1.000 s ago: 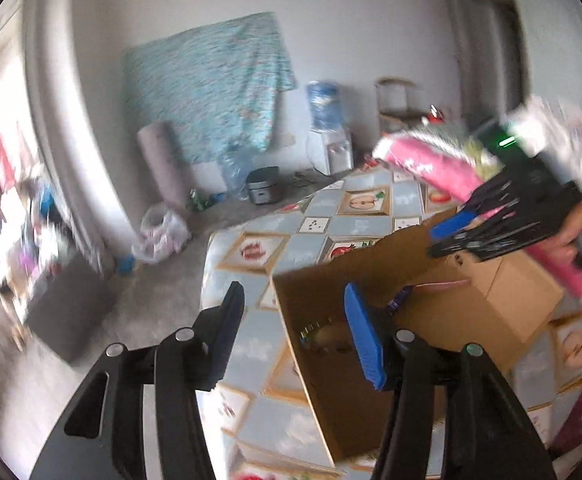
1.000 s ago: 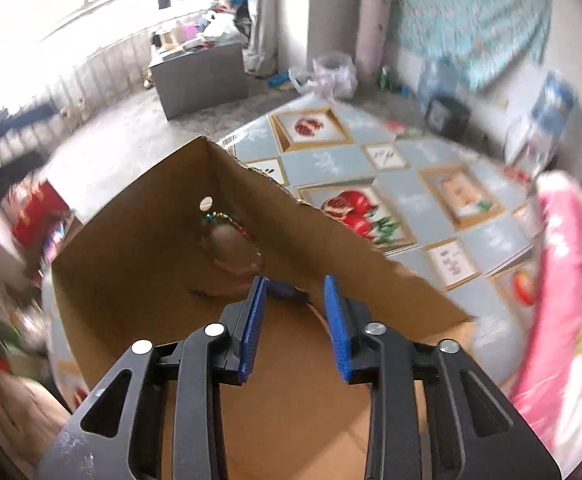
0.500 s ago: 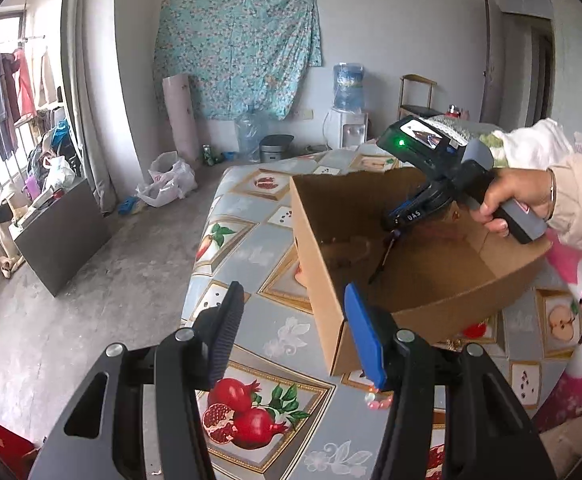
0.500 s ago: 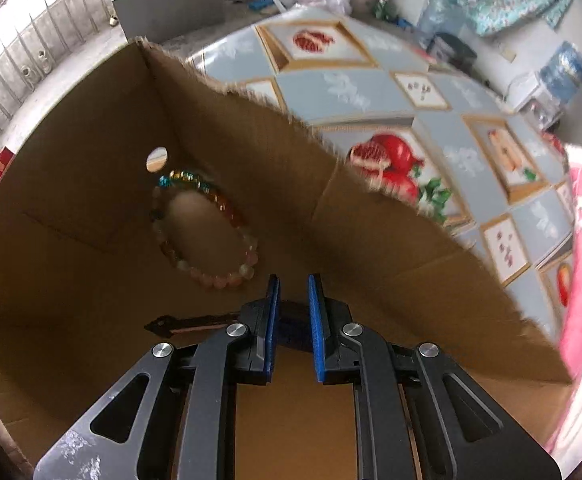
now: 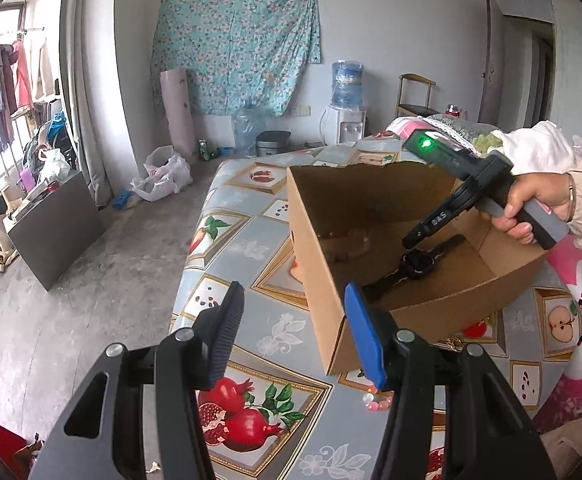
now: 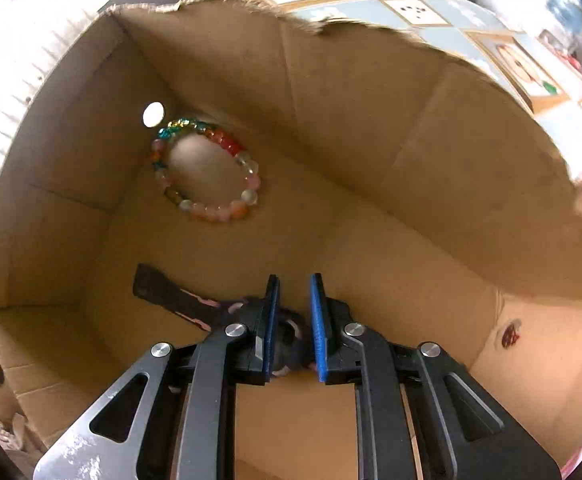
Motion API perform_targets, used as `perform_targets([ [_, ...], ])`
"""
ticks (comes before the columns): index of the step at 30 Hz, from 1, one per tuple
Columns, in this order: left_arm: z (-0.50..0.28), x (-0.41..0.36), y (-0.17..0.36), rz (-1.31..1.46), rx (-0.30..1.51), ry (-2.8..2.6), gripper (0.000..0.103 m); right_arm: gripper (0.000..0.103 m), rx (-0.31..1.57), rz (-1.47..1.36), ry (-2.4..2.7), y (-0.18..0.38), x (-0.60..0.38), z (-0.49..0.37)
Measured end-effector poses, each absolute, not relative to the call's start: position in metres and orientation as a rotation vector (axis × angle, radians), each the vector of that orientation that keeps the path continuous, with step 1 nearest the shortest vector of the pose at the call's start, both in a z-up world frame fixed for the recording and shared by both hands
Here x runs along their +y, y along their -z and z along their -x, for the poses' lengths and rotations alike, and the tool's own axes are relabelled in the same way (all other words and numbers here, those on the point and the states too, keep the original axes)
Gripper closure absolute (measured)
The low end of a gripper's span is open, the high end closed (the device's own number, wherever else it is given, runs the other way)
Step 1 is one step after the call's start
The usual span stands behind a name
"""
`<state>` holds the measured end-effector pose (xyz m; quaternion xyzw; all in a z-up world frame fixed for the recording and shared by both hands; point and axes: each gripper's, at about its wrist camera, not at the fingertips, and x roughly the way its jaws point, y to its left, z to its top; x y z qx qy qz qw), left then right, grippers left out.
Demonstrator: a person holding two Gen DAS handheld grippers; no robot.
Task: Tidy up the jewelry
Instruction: 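Lower the smartwatch into the box and open both grippers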
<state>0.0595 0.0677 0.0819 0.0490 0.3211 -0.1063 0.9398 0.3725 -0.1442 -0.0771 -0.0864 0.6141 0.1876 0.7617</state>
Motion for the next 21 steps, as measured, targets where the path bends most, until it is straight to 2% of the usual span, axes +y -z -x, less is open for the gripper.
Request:
perform_targets([
  [5,-0.059,0.067,-0.081,-0.105,0.653,0.214,0.052,0.084,1.376,0.129,-0.443,0.071,-0.154,-0.361],
  [7,-0.059,0.067,-0.081,-0.103,0.655,0.218,0.052,0.077,1.392,0.164,-0.471,0.071,-0.149,-0.355],
  [9,-0.059,0.068,-0.081,-0.102,0.656,0.222,0.052,0.060,1.385,0.260,-0.481,0.072,-0.138,-0.348],
  [13,-0.060,0.069,-0.080,-0.103,0.661,0.219,0.052,0.053,1.373,0.459,-0.467,0.081,-0.118,-0.335],
  [15,-0.059,0.070,-0.079,-0.101,0.661,0.219,0.051,0.042,1.346,0.573,-0.455,0.088,-0.107,-0.331],
  [18,-0.059,0.072,-0.079,-0.099,0.660,0.215,0.050,0.039,1.337,0.719,-0.430,0.103,-0.098,-0.327],
  [19,-0.059,0.073,-0.079,-0.099,0.659,0.213,0.050,0.035,1.322,0.733,-0.430,0.103,-0.097,-0.327],
  [21,-0.058,0.074,-0.079,-0.098,0.656,0.210,0.050,0.035,1.300,0.752,-0.446,0.103,-0.100,-0.330],
])
